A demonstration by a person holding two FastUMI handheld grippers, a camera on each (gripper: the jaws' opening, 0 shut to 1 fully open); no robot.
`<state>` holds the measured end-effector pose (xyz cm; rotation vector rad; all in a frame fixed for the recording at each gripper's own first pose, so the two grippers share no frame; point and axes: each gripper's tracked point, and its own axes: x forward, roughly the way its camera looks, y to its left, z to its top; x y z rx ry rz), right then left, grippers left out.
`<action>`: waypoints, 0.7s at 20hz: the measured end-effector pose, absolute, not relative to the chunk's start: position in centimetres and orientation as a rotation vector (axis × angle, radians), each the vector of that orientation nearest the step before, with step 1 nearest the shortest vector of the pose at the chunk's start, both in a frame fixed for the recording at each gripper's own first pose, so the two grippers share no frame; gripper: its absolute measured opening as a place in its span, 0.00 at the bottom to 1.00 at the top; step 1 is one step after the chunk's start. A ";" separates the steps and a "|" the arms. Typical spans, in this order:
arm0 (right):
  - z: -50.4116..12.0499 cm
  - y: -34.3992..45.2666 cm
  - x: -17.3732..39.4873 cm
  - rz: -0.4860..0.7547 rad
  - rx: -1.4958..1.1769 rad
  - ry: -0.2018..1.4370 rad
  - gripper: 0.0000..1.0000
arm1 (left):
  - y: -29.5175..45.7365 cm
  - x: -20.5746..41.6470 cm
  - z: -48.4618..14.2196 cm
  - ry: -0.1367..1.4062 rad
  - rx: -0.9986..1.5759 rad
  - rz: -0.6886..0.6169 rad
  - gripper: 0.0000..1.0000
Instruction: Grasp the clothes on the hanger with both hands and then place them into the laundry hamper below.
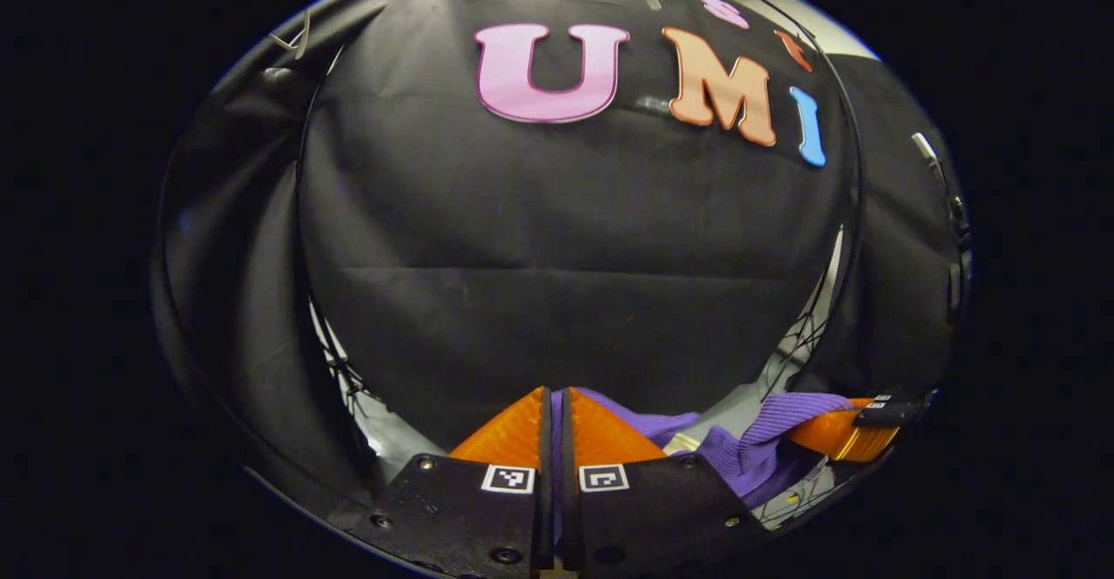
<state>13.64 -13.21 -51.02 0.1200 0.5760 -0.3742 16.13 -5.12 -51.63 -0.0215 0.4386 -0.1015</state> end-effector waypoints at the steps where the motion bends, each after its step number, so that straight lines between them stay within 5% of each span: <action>1: -51.9 -13.3 13.2 -0.383 0.112 0.604 0.13 | -5.1 16.1 -51.5 0.424 -0.002 -0.107 0.02; 2: -52.7 -13.4 12.8 -0.388 0.104 0.630 0.05 | -5.1 16.1 -51.3 0.424 0.015 -0.116 0.01; 4: -53.7 -13.6 12.3 -0.410 0.092 0.663 0.07 | -5.1 15.8 -52.2 0.458 0.024 -0.126 0.01; 6: -53.2 -13.4 12.8 -0.403 0.106 0.647 0.43 | -6.1 15.0 -53.2 0.518 -0.024 -0.173 0.04; 9: -51.1 -13.7 12.7 -0.429 0.084 0.619 0.98 | -7.0 13.9 -54.8 0.615 -0.078 -0.207 0.38; 12: -49.8 -13.6 13.0 -0.425 0.071 0.600 0.94 | -6.4 13.8 -54.9 0.630 -0.070 -0.214 0.61; 14: -49.1 -13.3 13.0 -0.425 0.070 0.588 0.99 | -5.4 13.0 -55.3 0.672 -0.060 -0.200 0.87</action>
